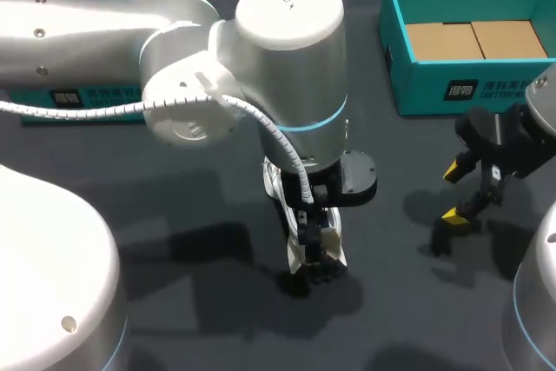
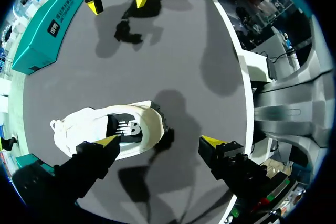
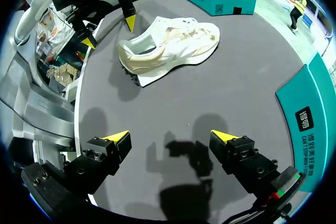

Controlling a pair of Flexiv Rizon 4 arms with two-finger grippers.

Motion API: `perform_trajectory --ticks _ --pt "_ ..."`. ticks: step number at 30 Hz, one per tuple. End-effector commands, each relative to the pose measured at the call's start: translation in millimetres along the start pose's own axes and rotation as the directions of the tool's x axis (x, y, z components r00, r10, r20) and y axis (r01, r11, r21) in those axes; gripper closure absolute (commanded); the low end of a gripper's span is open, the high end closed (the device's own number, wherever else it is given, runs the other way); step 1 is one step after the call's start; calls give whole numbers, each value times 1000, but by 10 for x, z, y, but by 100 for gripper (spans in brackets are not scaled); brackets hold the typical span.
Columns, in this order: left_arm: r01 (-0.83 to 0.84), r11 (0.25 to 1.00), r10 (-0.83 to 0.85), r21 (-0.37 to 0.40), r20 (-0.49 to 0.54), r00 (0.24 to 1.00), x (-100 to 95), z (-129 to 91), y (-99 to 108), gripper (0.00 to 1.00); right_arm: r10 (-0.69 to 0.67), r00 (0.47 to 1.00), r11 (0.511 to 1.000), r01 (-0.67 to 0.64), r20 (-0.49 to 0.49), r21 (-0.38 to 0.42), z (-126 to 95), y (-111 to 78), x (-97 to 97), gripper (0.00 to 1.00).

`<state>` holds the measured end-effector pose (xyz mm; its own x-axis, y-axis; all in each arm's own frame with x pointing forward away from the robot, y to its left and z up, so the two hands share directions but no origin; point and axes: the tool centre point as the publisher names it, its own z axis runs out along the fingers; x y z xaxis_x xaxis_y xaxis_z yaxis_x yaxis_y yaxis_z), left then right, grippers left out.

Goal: Take the shoe out of the shoebox, open the shoe tongue, remove and reinsert the insole, then place the shoe into the shoebox

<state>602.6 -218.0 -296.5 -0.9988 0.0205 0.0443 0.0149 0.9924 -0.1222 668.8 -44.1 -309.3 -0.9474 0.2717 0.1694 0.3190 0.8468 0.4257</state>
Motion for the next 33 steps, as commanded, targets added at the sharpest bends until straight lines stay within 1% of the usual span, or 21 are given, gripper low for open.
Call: perform_trajectory --ticks 1,3,5,6,8,10,16,17,22,29,33 --pt "31 1000 -31 2 24 999 3 175 -34 0 0 1000 1000 0 4 1 2 -6 17 0" --pt "38 999 -38 3 13 999 -13 241 -56 0 0 1000 1000 0 4 1 2 -6 17 0" --pt "73 997 -73 -14 40 997 -29 316 -88 0 0 1000 1000 0 4 1 2 -6 17 0" --pt "74 997 -74 -11 30 997 -35 344 -98 0 0 1000 1000 0 4 1 2 -6 17 0" --pt "101 995 -100 -19 45 994 -46 408 -120 0 0 1000 1000 0 4 1 2 -6 17 0" --pt "105 994 -104 -17 30 994 -52 464 -137 0 0 1000 1000 0 4 1 2 -6 17 0" --pt "126 992 -126 -28 18 992 -8 610 -168 0 0 1000 1000 0 4 1 2 -6 17 0" --pt "143 989 -142 -34 34 989 -6 637 -169 0 0 1000 1000 0 4 1 2 -6 17 0" --pt "166 985 -164 -46 42 986 -26 769 -184 0 0 1000 1000 0 4 1 2 -6 17 0" --pt "184 981 -182 -58 38 983 -43 872 -160 0 0 1000 1000 0 4 1 2 -6 17 0" --pt "191 980 -189 -61 37 981 -54 890 -133 0 0 1000 1000 0 4 1 2 -6 17 0"
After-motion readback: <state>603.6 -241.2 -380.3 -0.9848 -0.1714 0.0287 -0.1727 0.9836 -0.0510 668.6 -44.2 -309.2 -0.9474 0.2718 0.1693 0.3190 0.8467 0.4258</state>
